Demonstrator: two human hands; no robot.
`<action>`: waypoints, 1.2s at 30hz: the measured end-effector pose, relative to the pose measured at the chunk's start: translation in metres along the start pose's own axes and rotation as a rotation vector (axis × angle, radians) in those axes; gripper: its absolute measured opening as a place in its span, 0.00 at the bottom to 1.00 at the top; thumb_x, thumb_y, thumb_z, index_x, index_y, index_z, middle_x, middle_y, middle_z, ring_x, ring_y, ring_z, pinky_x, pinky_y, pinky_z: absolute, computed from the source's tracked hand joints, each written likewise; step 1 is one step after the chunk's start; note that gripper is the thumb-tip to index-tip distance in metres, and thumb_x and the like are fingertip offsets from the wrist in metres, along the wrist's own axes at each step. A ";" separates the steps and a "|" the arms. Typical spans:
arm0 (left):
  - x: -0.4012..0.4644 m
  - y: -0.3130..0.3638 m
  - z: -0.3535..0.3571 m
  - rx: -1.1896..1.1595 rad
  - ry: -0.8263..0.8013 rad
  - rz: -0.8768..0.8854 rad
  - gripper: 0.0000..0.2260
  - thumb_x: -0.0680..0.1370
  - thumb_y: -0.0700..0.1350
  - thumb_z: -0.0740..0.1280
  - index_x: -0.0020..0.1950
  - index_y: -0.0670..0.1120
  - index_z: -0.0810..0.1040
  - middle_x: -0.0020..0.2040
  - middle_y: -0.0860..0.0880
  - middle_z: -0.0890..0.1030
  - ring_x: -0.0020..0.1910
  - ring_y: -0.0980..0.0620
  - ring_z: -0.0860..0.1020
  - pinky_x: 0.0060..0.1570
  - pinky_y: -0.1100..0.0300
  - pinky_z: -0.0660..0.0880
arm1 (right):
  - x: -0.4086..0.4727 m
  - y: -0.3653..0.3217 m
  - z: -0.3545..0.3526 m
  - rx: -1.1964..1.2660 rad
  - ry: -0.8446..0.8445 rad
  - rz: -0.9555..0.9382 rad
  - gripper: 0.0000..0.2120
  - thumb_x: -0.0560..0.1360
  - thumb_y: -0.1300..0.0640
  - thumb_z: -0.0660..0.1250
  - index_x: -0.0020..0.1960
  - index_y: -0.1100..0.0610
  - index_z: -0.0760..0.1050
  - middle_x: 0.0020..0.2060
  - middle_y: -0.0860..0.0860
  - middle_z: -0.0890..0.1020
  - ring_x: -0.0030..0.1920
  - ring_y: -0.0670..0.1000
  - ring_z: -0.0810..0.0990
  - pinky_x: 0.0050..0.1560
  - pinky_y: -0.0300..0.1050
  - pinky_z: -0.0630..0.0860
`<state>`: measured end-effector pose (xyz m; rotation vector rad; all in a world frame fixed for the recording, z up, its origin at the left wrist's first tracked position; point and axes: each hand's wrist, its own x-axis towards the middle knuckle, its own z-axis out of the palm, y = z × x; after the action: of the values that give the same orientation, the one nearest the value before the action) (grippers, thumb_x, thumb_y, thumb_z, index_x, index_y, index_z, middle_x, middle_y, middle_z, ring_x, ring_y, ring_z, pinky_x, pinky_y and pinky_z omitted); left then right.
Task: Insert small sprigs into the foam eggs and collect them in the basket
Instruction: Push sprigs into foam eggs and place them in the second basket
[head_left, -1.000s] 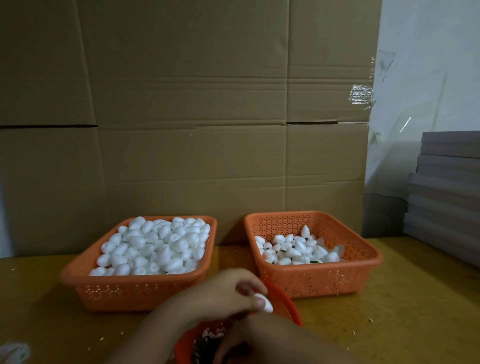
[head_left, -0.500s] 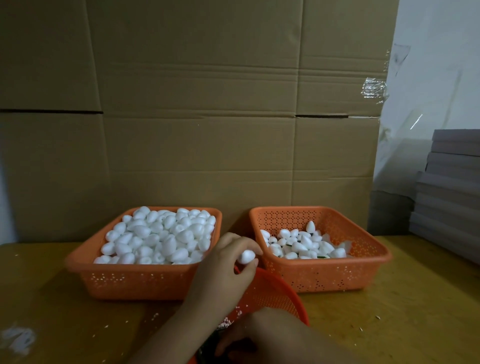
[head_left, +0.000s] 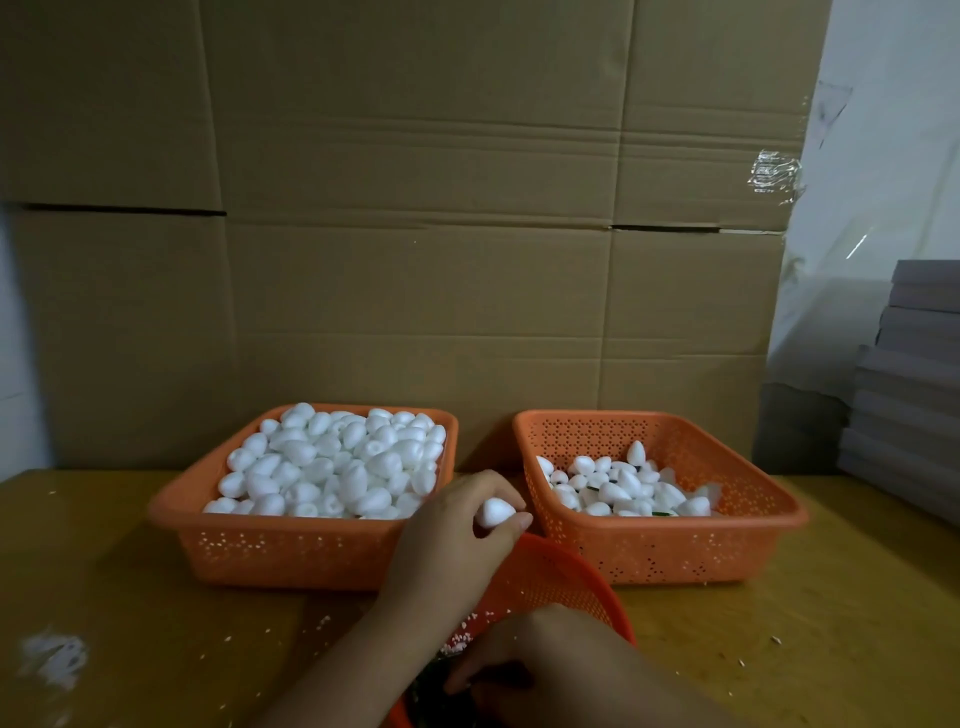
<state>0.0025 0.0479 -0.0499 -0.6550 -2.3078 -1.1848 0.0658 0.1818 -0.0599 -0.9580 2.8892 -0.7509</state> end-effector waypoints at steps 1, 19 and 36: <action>0.000 0.000 0.000 0.015 0.000 0.017 0.06 0.75 0.49 0.71 0.40 0.58 0.77 0.42 0.60 0.79 0.46 0.63 0.77 0.42 0.69 0.69 | 0.004 0.001 0.002 -0.017 0.006 -0.029 0.12 0.78 0.52 0.62 0.59 0.44 0.78 0.55 0.40 0.80 0.57 0.39 0.74 0.50 0.22 0.66; 0.002 -0.001 0.007 -0.370 -0.147 -0.005 0.08 0.80 0.60 0.57 0.51 0.61 0.73 0.40 0.53 0.83 0.30 0.53 0.81 0.40 0.58 0.76 | 0.009 -0.007 -0.001 -0.003 -0.038 0.097 0.13 0.78 0.56 0.66 0.59 0.45 0.81 0.59 0.42 0.81 0.60 0.41 0.77 0.64 0.32 0.66; 0.002 -0.004 0.000 -0.539 -0.245 -0.127 0.11 0.79 0.36 0.65 0.56 0.51 0.73 0.31 0.51 0.73 0.28 0.59 0.71 0.28 0.67 0.68 | 0.015 -0.003 0.001 0.028 -0.057 0.116 0.13 0.79 0.58 0.65 0.61 0.52 0.81 0.62 0.44 0.80 0.57 0.35 0.74 0.53 0.19 0.62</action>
<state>-0.0013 0.0464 -0.0508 -0.8893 -2.2497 -1.9121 0.0555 0.1710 -0.0573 -0.7872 2.8479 -0.7408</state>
